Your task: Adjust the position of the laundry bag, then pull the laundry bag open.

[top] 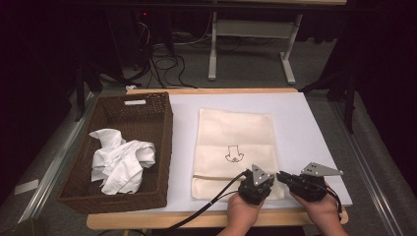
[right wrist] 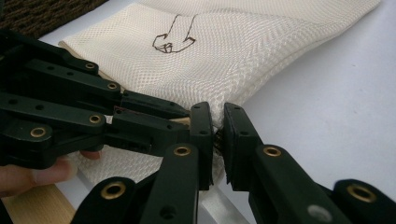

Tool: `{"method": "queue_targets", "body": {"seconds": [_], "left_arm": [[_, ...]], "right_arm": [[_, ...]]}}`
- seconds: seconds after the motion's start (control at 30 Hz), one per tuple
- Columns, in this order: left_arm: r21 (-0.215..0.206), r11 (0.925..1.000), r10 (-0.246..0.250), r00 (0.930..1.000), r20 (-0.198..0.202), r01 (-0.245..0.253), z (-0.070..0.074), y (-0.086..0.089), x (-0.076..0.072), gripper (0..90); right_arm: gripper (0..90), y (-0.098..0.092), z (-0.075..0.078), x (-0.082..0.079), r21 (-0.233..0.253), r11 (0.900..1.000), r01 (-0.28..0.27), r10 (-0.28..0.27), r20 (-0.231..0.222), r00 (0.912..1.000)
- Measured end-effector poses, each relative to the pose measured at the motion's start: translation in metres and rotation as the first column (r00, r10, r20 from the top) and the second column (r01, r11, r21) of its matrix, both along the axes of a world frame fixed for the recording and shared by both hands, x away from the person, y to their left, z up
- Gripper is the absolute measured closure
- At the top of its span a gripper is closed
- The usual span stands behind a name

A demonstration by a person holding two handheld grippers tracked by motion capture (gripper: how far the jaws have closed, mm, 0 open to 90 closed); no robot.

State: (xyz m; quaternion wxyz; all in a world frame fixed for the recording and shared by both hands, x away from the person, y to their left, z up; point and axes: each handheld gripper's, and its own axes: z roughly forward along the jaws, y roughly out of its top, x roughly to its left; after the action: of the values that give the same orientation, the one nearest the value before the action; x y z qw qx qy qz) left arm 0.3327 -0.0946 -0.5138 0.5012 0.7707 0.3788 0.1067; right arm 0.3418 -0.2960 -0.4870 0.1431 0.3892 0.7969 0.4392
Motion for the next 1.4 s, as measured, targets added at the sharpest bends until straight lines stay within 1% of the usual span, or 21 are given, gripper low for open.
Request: {"method": "queue_targets", "body": {"seconds": [0.07,0.17,0.27,0.3,0.47,0.53,0.73,0.77,0.87,0.97,1.03,1.13,1.17,1.2,1.23,1.27,1.3,1.4], "left_arm": [[0.008,1.0000,-0.004,1.0000,0.004,0.004,0.000,0.000,0.000,86.0],[0.008,1.0000,-0.004,1.0000,0.003,0.004,0.001,0.000,0.000,86.9],[0.005,1.0000,-0.004,1.0000,0.003,0.004,0.001,0.000,0.000,87.0],[0.011,0.9999,-0.005,1.0000,0.004,0.005,0.001,0.001,0.000,87.1],[0.004,1.0000,0.005,1.0000,0.001,-0.005,0.002,0.002,-0.001,87.3],[0.007,1.0000,0.006,1.0000,-0.002,-0.006,0.003,0.002,-0.001,87.3],[0.004,1.0000,0.005,1.0000,-0.004,-0.005,0.002,0.003,-0.001,87.4],[0.009,1.0000,0.000,1.0000,-0.005,0.000,0.002,0.004,-0.001,87.4],[0.000,1.0000,0.006,1.0000,-0.005,-0.006,0.002,0.004,-0.002,87.4],[0.005,1.0000,0.001,1.0000,-0.003,-0.001,0.002,0.005,-0.002,87.5],[-0.004,1.0000,0.004,1.0000,-0.004,-0.004,0.002,0.006,-0.002,87.5],[-0.002,1.0000,0.001,1.0000,-0.007,-0.001,0.001,0.007,-0.002,87.5],[-0.006,1.0000,0.002,1.0000,-0.009,-0.003,0.001,0.007,-0.002,87.6],[0.003,0.9999,0.016,0.9998,-0.009,-0.015,0.001,0.008,-0.003,87.5],[0.008,0.9995,0.030,0.9995,-0.010,-0.030,0.000,0.011,-0.002,87.6],[-0.005,0.9992,0.039,0.9990,-0.023,-0.039,-0.001,0.015,0.000,87.6],[-0.019,0.9985,0.051,0.9981,-0.035,-0.052,-0.003,0.020,0.002,87.6],[-0.007,0.9980,0.063,0.9975,-0.031,-0.063,-0.003,0.028,0.001,87.6]], "right_arm": [[84.4,0.000,0.000,-0.001,0.001,1.000,0.004,-0.004,-0.007,1.0000],[84.4,0.000,0.000,-0.001,0.001,1.000,0.003,-0.003,-0.005,1.0000],[84.4,-0.001,0.000,-0.001,0.000,1.000,0.005,-0.005,-0.006,1.0000],[84.5,0.000,0.000,-0.001,-0.001,1.000,0.000,0.000,0.001,1.0000],[84.6,0.001,0.001,-0.001,-0.008,1.000,0.004,-0.004,0.002,1.0000],[84.7,0.000,0.001,-0.001,-0.007,1.000,0.011,-0.011,-0.007,0.9999],[84.8,0.000,0.001,-0.001,-0.010,1.000,0.012,-0.012,-0.010,0.9999],[84.9,0.000,0.001,-0.001,-0.014,1.000,0.008,-0.008,-0.006,0.9999],[84.9,0.001,0.001,-0.001,-0.013,1.000,0.006,-0.006,-0.009,0.9999],[85.0,0.001,0.001,-0.001,-0.017,1.000,0.005,-0.005,-0.009,0.9999],[85.0,0.001,0.002,-0.001,-0.018,1.000,0.002,-0.002,-0.009,1.0000],[85.2,0.002,0.001,-0.001,-0.017,1.000,0.000,0.000,-0.009,1.0000],[85.2,0.002,0.002,-0.002,-0.019,1.000,0.001,-0.002,-0.013,0.9999],[85.3,0.003,0.002,-0.002,-0.022,1.000,0.000,0.000,-0.015,0.9999],[85.4,0.003,0.002,-0.002,-0.029,1.000,0.007,-0.007,-0.007,0.9999],[85.5,0.001,0.002,-0.002,-0.032,0.999,0.024,-0.024,0.004,0.9997],[85.5,-0.003,0.003,0.000,-0.021,0.999,0.038,-0.038,0.005,0.9993],[85.5,-0.013,0.002,0.003,0.002,0.999,0.053,-0.053,-0.013,0.9985]]}}
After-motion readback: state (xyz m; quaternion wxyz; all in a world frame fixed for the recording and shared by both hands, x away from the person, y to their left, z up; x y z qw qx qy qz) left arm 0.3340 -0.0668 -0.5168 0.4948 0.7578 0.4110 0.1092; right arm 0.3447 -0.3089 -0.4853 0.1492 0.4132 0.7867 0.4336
